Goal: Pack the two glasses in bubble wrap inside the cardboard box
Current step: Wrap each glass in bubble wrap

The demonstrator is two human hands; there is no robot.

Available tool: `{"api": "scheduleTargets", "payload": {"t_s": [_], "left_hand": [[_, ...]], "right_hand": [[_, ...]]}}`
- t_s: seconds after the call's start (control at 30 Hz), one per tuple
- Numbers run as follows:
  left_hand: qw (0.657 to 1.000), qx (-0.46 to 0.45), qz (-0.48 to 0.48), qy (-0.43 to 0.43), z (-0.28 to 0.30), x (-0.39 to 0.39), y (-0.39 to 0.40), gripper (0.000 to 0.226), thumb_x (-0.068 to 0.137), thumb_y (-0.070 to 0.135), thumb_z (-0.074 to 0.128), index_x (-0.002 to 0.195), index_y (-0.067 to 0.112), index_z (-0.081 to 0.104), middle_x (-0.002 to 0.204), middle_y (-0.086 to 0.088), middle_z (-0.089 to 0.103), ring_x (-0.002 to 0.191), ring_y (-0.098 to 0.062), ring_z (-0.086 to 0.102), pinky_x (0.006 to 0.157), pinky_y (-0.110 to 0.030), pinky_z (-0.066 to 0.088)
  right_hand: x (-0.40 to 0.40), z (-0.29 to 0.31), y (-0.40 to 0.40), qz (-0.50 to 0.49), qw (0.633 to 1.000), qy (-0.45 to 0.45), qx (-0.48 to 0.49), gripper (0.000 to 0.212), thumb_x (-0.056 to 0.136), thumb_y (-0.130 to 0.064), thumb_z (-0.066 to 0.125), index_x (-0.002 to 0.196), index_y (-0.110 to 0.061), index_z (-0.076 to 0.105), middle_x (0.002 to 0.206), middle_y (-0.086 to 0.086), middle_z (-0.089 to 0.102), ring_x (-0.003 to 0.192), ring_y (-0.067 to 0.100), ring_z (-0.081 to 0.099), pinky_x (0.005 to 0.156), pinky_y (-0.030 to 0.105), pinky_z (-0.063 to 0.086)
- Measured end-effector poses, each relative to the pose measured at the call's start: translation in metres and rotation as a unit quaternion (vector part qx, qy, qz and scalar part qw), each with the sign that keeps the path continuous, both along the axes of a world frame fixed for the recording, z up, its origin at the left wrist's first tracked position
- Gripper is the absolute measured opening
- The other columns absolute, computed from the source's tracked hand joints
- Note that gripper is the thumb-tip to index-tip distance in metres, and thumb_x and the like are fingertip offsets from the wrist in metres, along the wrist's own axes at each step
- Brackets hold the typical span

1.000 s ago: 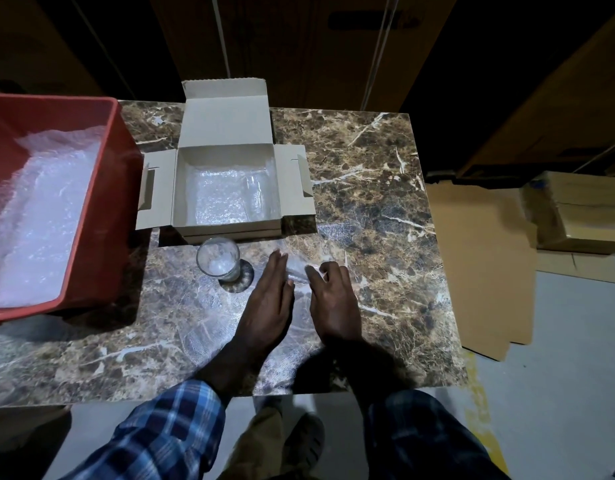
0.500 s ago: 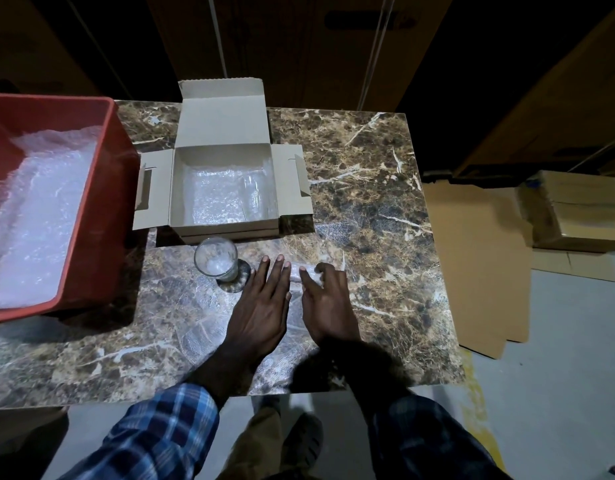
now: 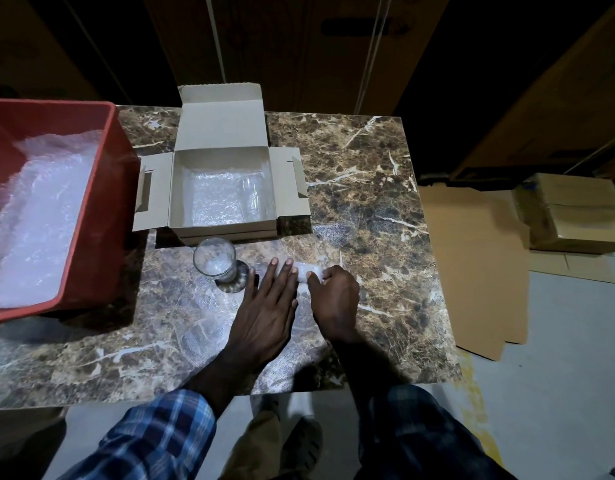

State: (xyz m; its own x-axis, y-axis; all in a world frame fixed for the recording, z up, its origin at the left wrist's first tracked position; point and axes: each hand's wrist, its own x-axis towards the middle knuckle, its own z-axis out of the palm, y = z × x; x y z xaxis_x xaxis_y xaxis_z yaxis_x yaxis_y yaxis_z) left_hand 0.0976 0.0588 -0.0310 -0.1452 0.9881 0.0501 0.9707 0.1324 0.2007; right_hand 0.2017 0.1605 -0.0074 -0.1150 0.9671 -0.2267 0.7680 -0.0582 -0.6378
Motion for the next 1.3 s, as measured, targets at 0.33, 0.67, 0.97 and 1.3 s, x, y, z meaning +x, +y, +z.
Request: {"api": "scheduleTargets", "payload": {"t_s": [0.33, 0.67, 0.97, 1.3], "left_hand": [[0.999, -0.042, -0.017, 0.009, -0.009, -0.004, -0.006, 0.057, 0.107, 0.04, 0.023, 0.16, 0.019, 0.019, 0.166, -0.012, 0.016, 0.154, -0.034, 0.009, 0.118, -0.066, 0.01], [0.999, -0.031, -0.022, -0.033, -0.006, -0.012, -0.007, 0.06, 0.104, 0.031, 0.03, 0.156, 0.003, 0.024, 0.164, -0.011, 0.023, 0.155, -0.027, 0.004, 0.118, -0.064, 0.01], [0.998, -0.021, -0.015, -0.053, -0.007, -0.013, -0.01, 0.058, 0.104, 0.032, 0.027, 0.155, 0.005, 0.029, 0.161, -0.023, 0.024, 0.152, -0.038, 0.012, 0.122, -0.056, 0.008], [0.988, 0.013, 0.029, -0.151, -0.007, -0.008, -0.01, 0.058, 0.103, 0.021, 0.038, 0.155, 0.004, 0.018, 0.161, -0.015, 0.025, 0.155, -0.023, 0.001, 0.125, -0.044, 0.002]], "right_hand": [[-0.006, 0.008, -0.005, -0.021, 0.998, 0.058, -0.011, 0.022, 0.088, -0.033, 0.067, 0.095, -0.013, 0.061, 0.093, 0.009, 0.07, 0.09, 0.031, 0.065, 0.079, 0.04, 0.053], [-0.021, 0.017, -0.028, -0.003, 0.987, 0.157, 0.043, 0.02, 0.078, -0.029, 0.052, 0.093, -0.027, 0.066, 0.095, -0.004, 0.067, 0.087, 0.021, 0.065, 0.078, 0.044, 0.055], [-0.023, 0.006, -0.032, 0.069, 0.979, 0.163, 0.101, 0.025, 0.092, -0.019, 0.053, 0.102, -0.014, 0.075, 0.104, 0.003, 0.065, 0.094, 0.022, 0.066, 0.081, 0.041, 0.055], [-0.035, 0.001, -0.018, 0.076, 0.983, 0.162, 0.044, 0.024, 0.085, -0.012, 0.069, 0.108, -0.021, 0.07, 0.099, 0.0, 0.063, 0.09, 0.019, 0.063, 0.082, 0.043, 0.054]]}}
